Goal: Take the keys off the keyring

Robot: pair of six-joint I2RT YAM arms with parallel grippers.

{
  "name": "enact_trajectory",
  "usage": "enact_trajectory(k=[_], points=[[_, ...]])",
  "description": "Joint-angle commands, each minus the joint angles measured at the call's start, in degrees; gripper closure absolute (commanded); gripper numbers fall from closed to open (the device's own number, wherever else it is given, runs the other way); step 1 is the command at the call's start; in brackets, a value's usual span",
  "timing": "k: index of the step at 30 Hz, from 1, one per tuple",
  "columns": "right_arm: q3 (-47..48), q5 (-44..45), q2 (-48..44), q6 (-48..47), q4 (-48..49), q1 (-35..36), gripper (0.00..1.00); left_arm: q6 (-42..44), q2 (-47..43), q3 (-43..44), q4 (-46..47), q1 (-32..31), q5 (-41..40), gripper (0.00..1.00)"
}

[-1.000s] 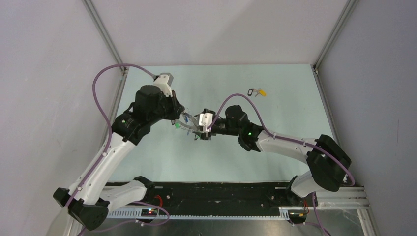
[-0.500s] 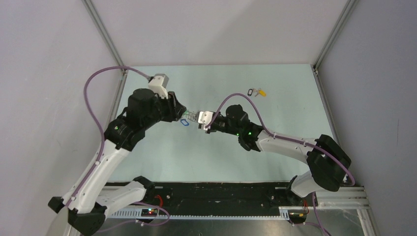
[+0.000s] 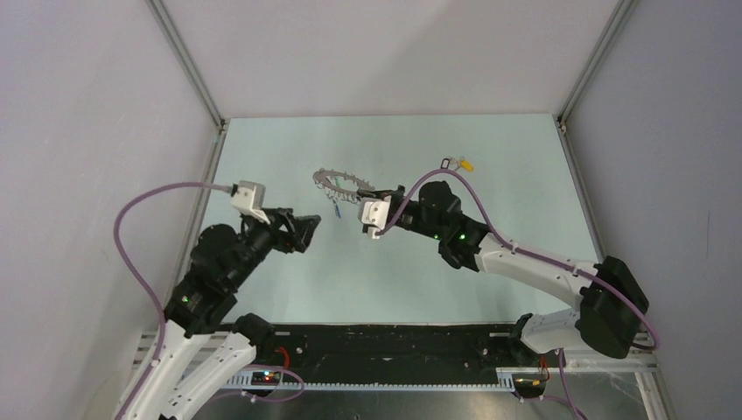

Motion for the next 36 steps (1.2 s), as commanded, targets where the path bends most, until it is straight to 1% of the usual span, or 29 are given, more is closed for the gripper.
enact_trajectory(k=[1,2,4,7,8,11,15,18,21,24,27,29,33,34,36], points=[[4.7,-3.8,-5.4,-1.8,1.7,0.1,1.00,2.0,-6.0,-9.9,16.3,-0.2,5.7,0.23],[5.3,-4.3,-5.8,-1.3,0.7,0.2,1.00,2.2,-7.8,-12.8,20.2,-0.2,6.6,0.23],[6.1,-4.9,-6.6,-0.7,-0.5,0.2,1.00,3.1,-9.8,-16.2,25.1,-0.2,7.9,0.23],[7.1,-5.1,-7.7,0.1,-1.3,0.2,1.00,3.8,-10.8,-19.6,33.1,-0.3,10.5,0.23],[7.6,-5.0,-7.8,0.4,-2.0,0.3,1.00,4.0,-10.5,-20.5,33.9,-0.3,11.0,0.23],[8.5,-3.0,-7.7,1.7,-1.9,0.5,1.00,5.1,-8.5,-20.4,35.8,-0.4,12.5,0.22],[9.1,-1.5,-7.4,2.9,-1.1,0.6,1.00,7.2,-6.5,-19.7,38.6,-1.5,10.7,0.22],[11.4,0.4,-6.5,4.2,-2.8,0.6,1.00,9.5,-5.0,-18.8,40.6,-2.4,10.1,0.21],[13.2,3.8,-5.3,4.9,-3.4,0.6,1.00,12.4,-1.9,-16.3,42.2,-2.9,9.2,0.21],[15.2,5.3,-4.0,4.7,-3.6,0.5,1.00,15.3,1.4,-14.0,42.8,-3.0,8.1,0.22],[16.6,5.3,-3.3,4.4,-4.2,0.3,1.00,17.0,4.8,-11.8,44.3,-3.1,6.1,0.25],[17.1,5.2,-3.1,4.3,-4.1,0.2,1.00,17.7,6.2,-11.0,46.0,-3.1,5.4,0.30],[17.9,4.5,-2.5,4.3,-4.6,0.1,1.00,18.4,8.6,-9.7,48.7,-3.1,5.1,0.40],[18.1,4.4,-2.4,4.3,-4.8,0.1,1.00,18.5,9.5,-9.4,48.9,-3.1,5.1,0.45],[18.4,4.2,-2.0,4.3,-5.1,0.1,1.00,18.6,10.5,-8.7,49.1,-3.1,5.3,0.49]])
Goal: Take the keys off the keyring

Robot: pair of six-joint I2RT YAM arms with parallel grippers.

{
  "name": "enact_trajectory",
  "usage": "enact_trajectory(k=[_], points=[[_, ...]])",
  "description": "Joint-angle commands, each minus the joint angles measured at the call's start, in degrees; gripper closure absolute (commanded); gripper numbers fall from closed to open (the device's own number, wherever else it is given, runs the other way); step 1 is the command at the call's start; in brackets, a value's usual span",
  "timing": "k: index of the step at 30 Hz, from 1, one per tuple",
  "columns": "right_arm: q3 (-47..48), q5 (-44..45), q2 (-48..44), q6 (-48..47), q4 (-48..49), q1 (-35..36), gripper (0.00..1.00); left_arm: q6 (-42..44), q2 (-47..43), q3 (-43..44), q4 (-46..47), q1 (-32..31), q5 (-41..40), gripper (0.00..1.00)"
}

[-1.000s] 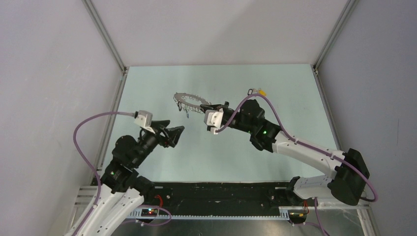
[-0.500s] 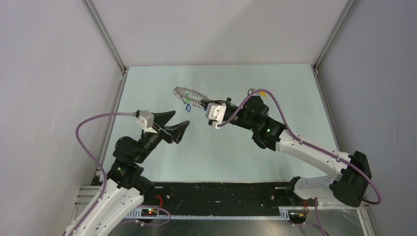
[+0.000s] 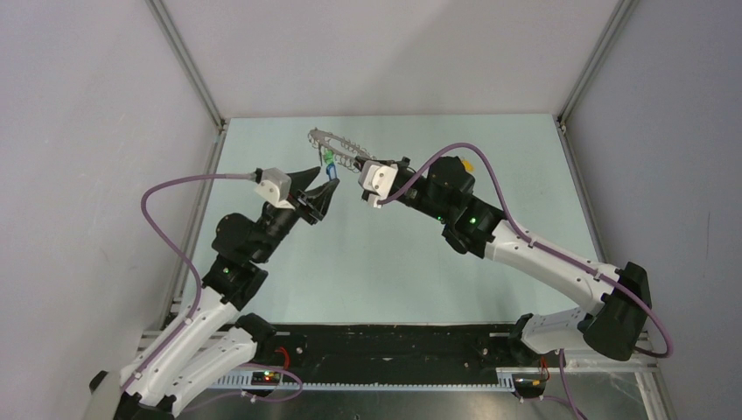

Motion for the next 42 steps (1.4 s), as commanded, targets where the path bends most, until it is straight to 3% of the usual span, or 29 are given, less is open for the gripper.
enact_trajectory(k=[1,7,13,20,22,23,25,29,33,35,36,38,42], points=[[4.1,0.0,0.4,0.3,2.3,-0.1,1.00,2.1,2.0,3.7,4.1,-0.3,-0.7,0.49],[4.2,-0.9,0.7,0.7,1.7,-0.2,1.00,2.4,2.7,4.2,4.4,-0.3,-0.5,0.48],[4.2,-1.3,0.7,1.6,2.0,-0.2,1.00,2.4,2.7,4.1,4.4,-0.3,-1.2,0.61],[4.1,-1.8,0.3,2.0,0.8,-0.2,1.00,2.4,3.0,3.9,4.4,-0.3,-2.7,0.62],[4.1,-2.0,0.2,2.1,0.5,-0.2,1.00,2.4,3.2,4.0,4.4,-0.3,-2.5,0.71],[4.1,-2.1,0.2,2.0,0.3,-0.3,1.00,2.4,3.3,4.0,4.3,-0.3,-2.4,0.85],[4.1,-2.2,0.0,2.1,-0.1,-0.4,1.00,2.3,3.5,4.3,4.3,-0.3,-2.6,0.98],[4.1,-2.6,-0.6,5.4,-2.0,-2.5,1.00,0.7,3.6,5.7,0.8,-0.3,-2.6,1.00],[2.9,-1.9,-0.9,8.7,-4.6,-4.6,1.00,-1.5,4.7,10.1,-9.2,-0.3,-3.0,1.00],[0.9,0.3,-1.1,10.7,-4.1,-5.0,0.85,-2.2,6.2,14.0,-17.5,-0.2,-2.7,1.00],[0.2,2.3,-1.2,12.0,-3.0,-5.1,0.58,-2.4,7.6,15.5,-23.3,-0.3,-2.5,1.00],[-2.0,2.6,-1.7,15.0,-2.8,-5.5,0.42,-1.9,9.8,19.9,-31.9,-0.2,-1.8,1.00],[-8.9,-3.3,-5.8,17.9,-1.9,-7.1,0.39,1.6,15.2,28.6,-45.9,-0.3,2.6,1.00]])
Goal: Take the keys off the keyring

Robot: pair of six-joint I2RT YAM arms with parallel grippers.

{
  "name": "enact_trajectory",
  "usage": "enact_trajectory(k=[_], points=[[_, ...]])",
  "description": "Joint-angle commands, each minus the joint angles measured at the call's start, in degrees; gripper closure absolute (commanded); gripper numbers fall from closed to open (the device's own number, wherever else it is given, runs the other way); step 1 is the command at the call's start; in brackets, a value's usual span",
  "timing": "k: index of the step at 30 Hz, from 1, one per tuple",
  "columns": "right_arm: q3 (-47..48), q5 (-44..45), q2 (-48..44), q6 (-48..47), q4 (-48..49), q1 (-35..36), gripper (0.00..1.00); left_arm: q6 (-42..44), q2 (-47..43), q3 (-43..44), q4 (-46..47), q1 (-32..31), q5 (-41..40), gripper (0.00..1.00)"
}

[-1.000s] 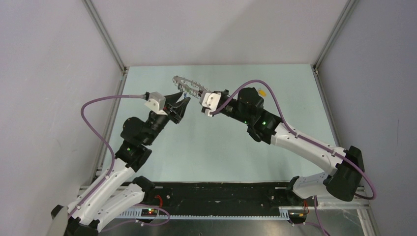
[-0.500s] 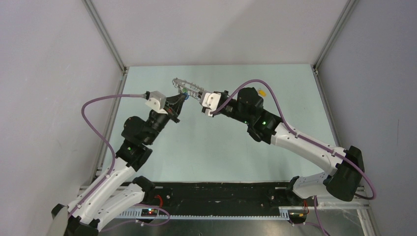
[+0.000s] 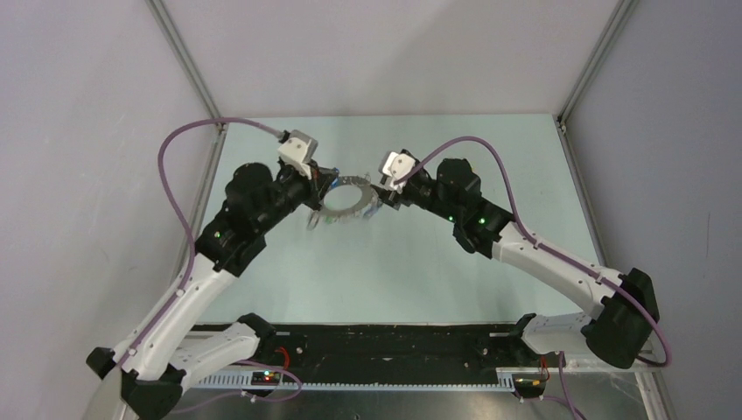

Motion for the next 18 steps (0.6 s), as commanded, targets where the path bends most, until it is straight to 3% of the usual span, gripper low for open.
enact_trajectory(k=[1,5,11,15,18], points=[[-5.6,-4.8,-5.3,5.2,2.8,-1.5,0.39,4.1,4.6,10.3,-18.9,-0.3,4.6,1.00],[-10.8,-12.1,-8.8,8.0,5.9,-3.5,0.43,8.0,11.1,17.2,-28.6,-0.2,8.1,1.00],[-16.7,-20.3,-12.0,10.3,13.6,-5.1,0.51,9.5,19.9,23.7,-33.2,-0.2,12.7,1.00],[-17.8,-23.1,-11.6,9.8,16.0,-5.3,0.58,7.4,24.8,28.4,-37.2,-0.1,12.4,1.00],[-17.9,-24.2,-10.0,9.2,17.7,-5.4,0.61,5.0,28.9,33.4,-41.3,0.0,17.6,1.00]])
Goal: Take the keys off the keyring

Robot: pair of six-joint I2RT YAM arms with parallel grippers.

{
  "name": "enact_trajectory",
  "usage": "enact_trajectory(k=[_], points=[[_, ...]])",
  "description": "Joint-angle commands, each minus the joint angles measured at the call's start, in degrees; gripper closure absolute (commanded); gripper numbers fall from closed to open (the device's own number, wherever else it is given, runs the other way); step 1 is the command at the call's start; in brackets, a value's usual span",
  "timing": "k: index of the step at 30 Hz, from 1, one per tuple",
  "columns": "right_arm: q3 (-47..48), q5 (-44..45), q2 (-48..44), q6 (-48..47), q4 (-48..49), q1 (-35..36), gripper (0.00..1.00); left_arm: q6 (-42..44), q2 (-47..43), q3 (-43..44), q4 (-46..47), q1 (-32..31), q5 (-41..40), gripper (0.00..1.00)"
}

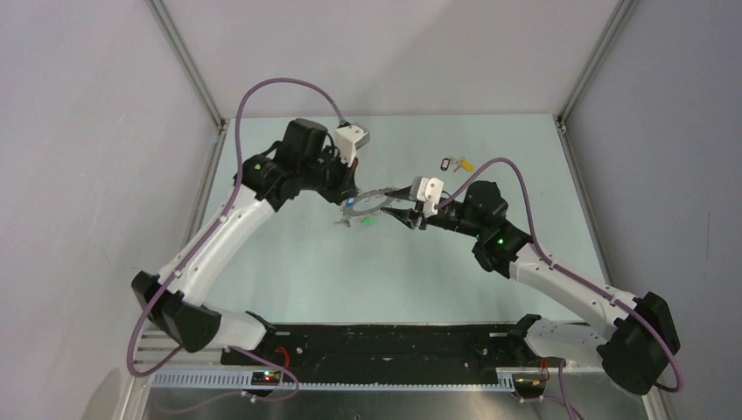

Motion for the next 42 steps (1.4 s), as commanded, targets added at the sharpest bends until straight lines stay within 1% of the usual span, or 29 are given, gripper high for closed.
enact_trajectory(k=[1,5,10,13,17,20,25,33,37,42], points=[[-0.2,-4.5,1.5,-0.1,7.0,-0.3,0.62,-2.7,4.5,8.1,-4.8,-0.1,8.3,1.00],[-0.9,-5.4,2.4,-2.1,7.0,-0.4,0.64,-3.4,7.1,11.9,-9.1,0.0,9.9,1.00],[-1.5,-5.3,3.5,-2.8,7.6,-0.8,0.63,-2.6,8.5,14.7,-13.5,0.0,8.1,1.00],[-1.8,-5.5,4.0,-2.3,8.4,-1.2,0.63,-2.5,8.8,16.9,-14.4,0.0,6.9,1.00],[-2.1,-6.0,4.9,-1.1,10.4,-2.5,0.62,-0.8,9.2,19.3,-14.8,-0.2,8.0,1.00],[-2.1,-8.0,5.3,0.6,12.2,-4.0,0.62,0.7,8.8,19.7,-14.8,-0.7,6.1,1.00],[-2.1,-10.0,6.0,2.2,15.5,-4.8,0.62,1.8,9.1,20.9,-14.9,-1.3,5.8,1.00],[-2.1,-14.1,7.2,5.0,19.9,-4.8,0.66,4.4,8.5,21.1,-14.8,-3.7,4.8,1.00],[-1.5,-15.4,8.0,5.4,20.7,-4.3,0.68,5.1,8.0,20.9,-14.9,-4.8,3.4,1.00],[0.0,-16.6,9.1,5.0,18.9,-3.2,0.71,6.2,6.6,20.7,-14.8,-6.0,2.3,1.00]])
